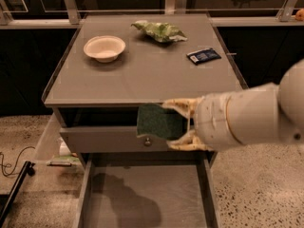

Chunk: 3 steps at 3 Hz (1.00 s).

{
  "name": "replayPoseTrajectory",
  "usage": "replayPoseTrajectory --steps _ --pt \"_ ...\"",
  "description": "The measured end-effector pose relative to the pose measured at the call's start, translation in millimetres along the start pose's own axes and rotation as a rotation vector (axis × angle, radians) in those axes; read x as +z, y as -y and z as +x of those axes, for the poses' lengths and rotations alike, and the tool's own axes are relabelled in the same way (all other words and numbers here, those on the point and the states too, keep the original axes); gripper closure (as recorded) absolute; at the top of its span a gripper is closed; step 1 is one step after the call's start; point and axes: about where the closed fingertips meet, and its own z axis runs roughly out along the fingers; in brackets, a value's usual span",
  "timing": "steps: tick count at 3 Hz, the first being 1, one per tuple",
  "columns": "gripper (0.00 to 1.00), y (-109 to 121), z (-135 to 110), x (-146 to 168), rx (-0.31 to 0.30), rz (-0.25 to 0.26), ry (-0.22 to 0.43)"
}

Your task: Pick sponge from middle drawer and place on counter

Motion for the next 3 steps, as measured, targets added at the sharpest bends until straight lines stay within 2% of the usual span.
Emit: replayPoseTrajectory --steps 1,2,3 --pt "1.0 55 2 -33 0.001 0.045 0.008" --pt "1.0 116 21 -54 0.039 0.099 0.014" --pt "1.0 149 9 -71 0.021 0.151 0.026"
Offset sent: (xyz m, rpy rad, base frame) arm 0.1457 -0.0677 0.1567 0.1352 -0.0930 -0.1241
